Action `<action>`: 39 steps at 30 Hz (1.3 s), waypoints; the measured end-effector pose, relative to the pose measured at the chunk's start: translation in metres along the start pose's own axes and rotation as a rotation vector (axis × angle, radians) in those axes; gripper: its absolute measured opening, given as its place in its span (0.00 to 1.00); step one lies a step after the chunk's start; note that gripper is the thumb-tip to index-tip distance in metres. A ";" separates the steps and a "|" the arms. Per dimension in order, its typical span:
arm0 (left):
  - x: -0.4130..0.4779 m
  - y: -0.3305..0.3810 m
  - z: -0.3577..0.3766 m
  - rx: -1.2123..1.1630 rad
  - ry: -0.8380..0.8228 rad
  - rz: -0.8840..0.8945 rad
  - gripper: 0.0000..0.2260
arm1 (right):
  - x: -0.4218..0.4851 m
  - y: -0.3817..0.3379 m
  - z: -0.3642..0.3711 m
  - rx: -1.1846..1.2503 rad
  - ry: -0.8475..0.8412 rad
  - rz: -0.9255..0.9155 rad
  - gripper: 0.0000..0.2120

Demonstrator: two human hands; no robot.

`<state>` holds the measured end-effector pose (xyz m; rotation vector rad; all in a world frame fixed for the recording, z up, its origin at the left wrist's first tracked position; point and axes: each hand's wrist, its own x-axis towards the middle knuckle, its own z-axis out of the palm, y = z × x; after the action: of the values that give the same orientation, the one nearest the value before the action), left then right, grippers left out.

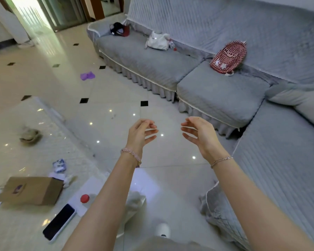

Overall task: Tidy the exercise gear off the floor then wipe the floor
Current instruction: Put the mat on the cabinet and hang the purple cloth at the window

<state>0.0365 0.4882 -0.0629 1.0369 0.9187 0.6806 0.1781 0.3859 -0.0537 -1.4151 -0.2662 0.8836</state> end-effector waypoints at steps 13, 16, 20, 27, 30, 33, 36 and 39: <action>0.174 0.050 -0.001 -0.066 0.157 0.025 0.06 | 0.190 -0.042 0.081 -0.026 -0.165 0.047 0.06; 0.220 0.065 0.004 -0.064 0.222 0.041 0.07 | 0.242 -0.058 0.102 -0.034 -0.230 0.067 0.06; 0.280 0.088 0.008 -0.077 0.299 0.057 0.07 | 0.311 -0.085 0.132 -0.051 -0.312 0.078 0.05; 0.367 0.118 -0.003 -0.118 0.418 0.079 0.08 | 0.409 -0.106 0.192 -0.088 -0.420 0.104 0.07; 0.406 0.132 -0.019 -0.135 0.453 0.087 0.08 | 0.446 -0.107 0.223 -0.102 -0.444 0.122 0.07; 0.450 0.145 -0.040 -0.150 0.477 0.087 0.08 | 0.485 -0.107 0.262 -0.117 -0.465 0.131 0.07; 0.501 0.162 -0.067 -0.157 0.493 0.090 0.08 | 0.525 -0.107 0.307 -0.133 -0.479 0.129 0.06; 0.551 0.184 -0.098 -0.173 0.504 0.081 0.08 | 0.564 -0.107 0.359 -0.166 -0.483 0.133 0.06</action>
<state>0.1977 1.0547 -0.0824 0.7609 1.2293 1.0995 0.3613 1.0374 -0.0753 -1.3660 -0.6266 1.3357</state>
